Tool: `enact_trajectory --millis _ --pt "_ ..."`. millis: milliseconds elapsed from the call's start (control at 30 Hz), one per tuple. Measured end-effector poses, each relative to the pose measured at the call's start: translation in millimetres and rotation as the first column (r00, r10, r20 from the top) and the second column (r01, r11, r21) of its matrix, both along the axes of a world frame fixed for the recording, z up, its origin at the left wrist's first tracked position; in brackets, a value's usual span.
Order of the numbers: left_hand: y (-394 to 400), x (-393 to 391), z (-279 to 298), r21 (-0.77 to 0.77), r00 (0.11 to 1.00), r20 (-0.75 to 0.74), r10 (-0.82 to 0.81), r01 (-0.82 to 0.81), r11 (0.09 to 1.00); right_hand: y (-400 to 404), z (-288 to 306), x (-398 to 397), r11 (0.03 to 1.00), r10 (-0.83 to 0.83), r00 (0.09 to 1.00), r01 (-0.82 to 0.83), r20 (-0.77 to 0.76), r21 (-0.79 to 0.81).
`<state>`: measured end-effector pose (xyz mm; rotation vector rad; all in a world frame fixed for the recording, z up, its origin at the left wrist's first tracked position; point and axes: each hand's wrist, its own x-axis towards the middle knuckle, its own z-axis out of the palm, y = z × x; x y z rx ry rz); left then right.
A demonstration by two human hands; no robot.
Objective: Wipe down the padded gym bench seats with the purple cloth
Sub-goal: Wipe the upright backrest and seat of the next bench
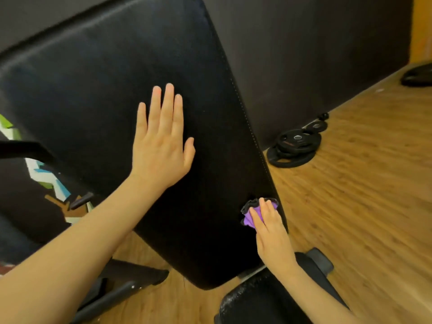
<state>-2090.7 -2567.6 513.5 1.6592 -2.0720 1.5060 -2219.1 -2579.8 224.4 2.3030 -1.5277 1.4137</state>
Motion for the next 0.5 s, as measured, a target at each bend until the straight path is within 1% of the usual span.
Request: enact_trajectory --millis 67,100,167,200,233,300,367,433,500 --pt "-1 2 -17 -0.051 1.000 -0.012 -0.020 0.019 0.999 -9 -20 -19 0.991 0.059 0.981 -0.080 -0.184 -0.107" --pt "-1 2 -24 -0.076 0.999 -0.025 -0.030 0.028 0.997 -14 -32 -31 0.979 0.093 0.948 -0.143 -0.305 -0.144" --pt "-4 4 -34 -0.133 0.997 -0.048 -0.052 0.045 0.990 -22 -54 -58 0.956 0.147 0.835 -0.257 -0.530 -0.140" --pt "-5 4 -38 -0.165 0.997 -0.048 -0.065 0.056 0.985 -26 -60 -69 0.952 0.145 0.783 -0.277 -0.605 -0.130" --pt "-6 5 -40 -0.192 0.996 -0.042 -0.078 0.069 0.979 -29 -62 -77 0.951 0.134 0.750 -0.281 -0.648 -0.128" --pt "-5 5 -42 -0.224 0.995 -0.036 -0.097 0.087 0.971 -30 -62 -85 0.951 0.114 0.733 -0.277 -0.671 -0.141" --pt "-4 6 -40 -0.241 0.993 -0.043 -0.114 0.100 0.965 -28 -51 -86 0.930 0.103 0.751 -0.305 -0.653 -0.204" --pt "-3 6 -39 -0.251 0.990 -0.040 -0.134 0.120 0.960 -29 -26 -81 0.878 0.142 0.819 -0.364 -0.556 -0.311" --pt "-5 8 -39 -0.262 0.984 -0.060 -0.166 0.145 0.954 -32 24 -72 0.829 0.183 0.885 -0.373 -0.428 -0.417"
